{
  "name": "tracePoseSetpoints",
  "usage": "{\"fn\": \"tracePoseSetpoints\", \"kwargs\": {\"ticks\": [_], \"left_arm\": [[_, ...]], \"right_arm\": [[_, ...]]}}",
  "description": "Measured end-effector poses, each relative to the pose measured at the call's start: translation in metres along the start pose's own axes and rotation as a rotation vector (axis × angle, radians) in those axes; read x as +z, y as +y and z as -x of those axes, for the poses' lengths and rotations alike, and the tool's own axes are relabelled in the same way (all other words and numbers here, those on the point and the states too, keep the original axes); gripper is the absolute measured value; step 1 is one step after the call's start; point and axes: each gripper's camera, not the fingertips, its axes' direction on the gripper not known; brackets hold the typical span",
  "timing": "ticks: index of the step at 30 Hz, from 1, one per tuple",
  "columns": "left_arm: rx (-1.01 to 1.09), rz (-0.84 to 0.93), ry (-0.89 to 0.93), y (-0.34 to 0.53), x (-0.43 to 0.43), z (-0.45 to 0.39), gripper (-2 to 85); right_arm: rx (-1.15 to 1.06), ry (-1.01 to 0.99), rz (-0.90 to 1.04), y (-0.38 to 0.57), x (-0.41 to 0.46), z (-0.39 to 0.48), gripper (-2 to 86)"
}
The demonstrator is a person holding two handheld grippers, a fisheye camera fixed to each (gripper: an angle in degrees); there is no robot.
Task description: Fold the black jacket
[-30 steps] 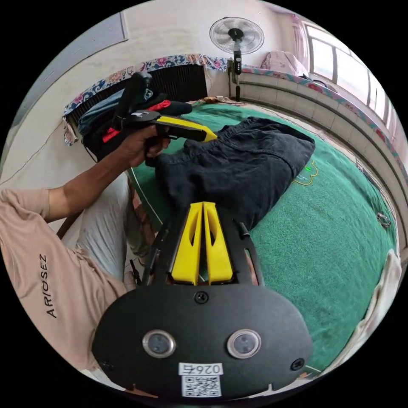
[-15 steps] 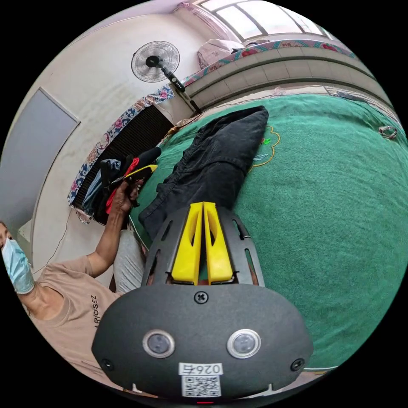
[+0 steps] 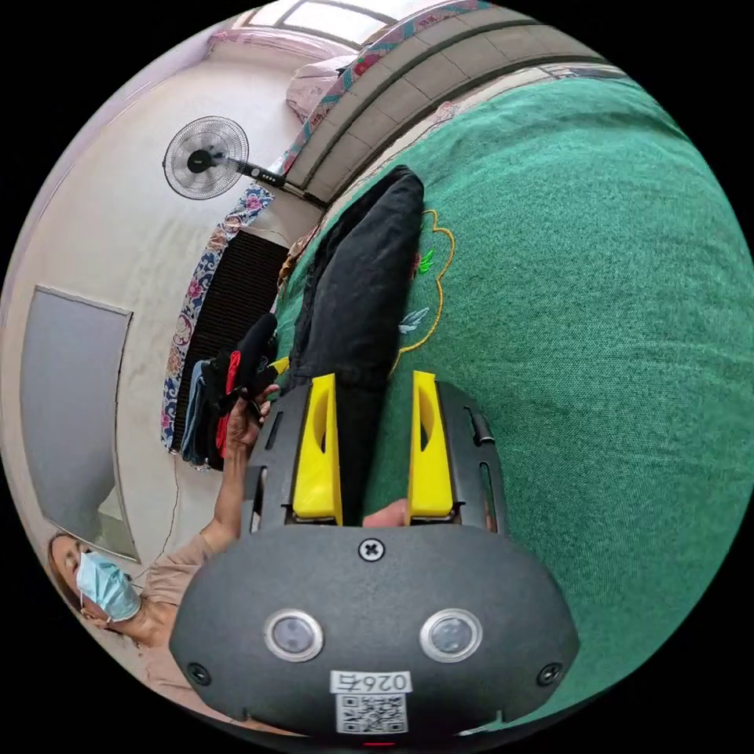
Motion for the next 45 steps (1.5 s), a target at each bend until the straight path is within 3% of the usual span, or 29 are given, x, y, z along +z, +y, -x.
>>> {"fn": "tracePoseSetpoints", "kwargs": {"ticks": [4,7,15,18,24,27,32,42,45], "left_arm": [[-0.019,0.011,-0.039,-0.008,-0.003,0.007,13.5],[-0.026,0.029,0.119,-0.012,0.003,0.016,7.9],[-0.093,0.009,0.284,-0.013,-0.002,0.044,11.6],[-0.106,-0.013,0.159,-0.010,-0.010,0.045,11.5],[0.069,0.048,-0.093,-0.012,0.001,-0.002,12.1],[0.108,-0.050,0.012,-0.005,-0.001,-0.013,6.3],[0.079,0.024,0.085,0.002,0.011,-0.009,12.5],[0.108,0.056,-0.075,0.031,0.014,-0.040,5.5],[0.133,0.036,-0.118,0.045,0.010,-0.053,2.6]], "right_arm": [[0.013,-0.107,0.021,-0.021,-0.003,-0.022,8.1],[0.001,-0.141,0.044,-0.038,0.001,-0.028,7.8],[-0.022,-0.186,0.038,-0.065,0.022,-0.026,10.5],[-0.029,-0.199,0.049,-0.067,0.025,-0.027,10.3],[-0.033,-0.198,0.048,-0.064,0.039,-0.025,9.6],[-0.043,-0.195,0.039,-0.060,0.050,-0.019,9.8],[-0.050,-0.203,0.052,-0.051,0.071,-0.010,9.7],[-0.069,-0.179,0.050,-0.025,0.131,0.024,8.7],[-0.123,-0.070,0.008,-0.006,0.152,0.048,6.6]]}}
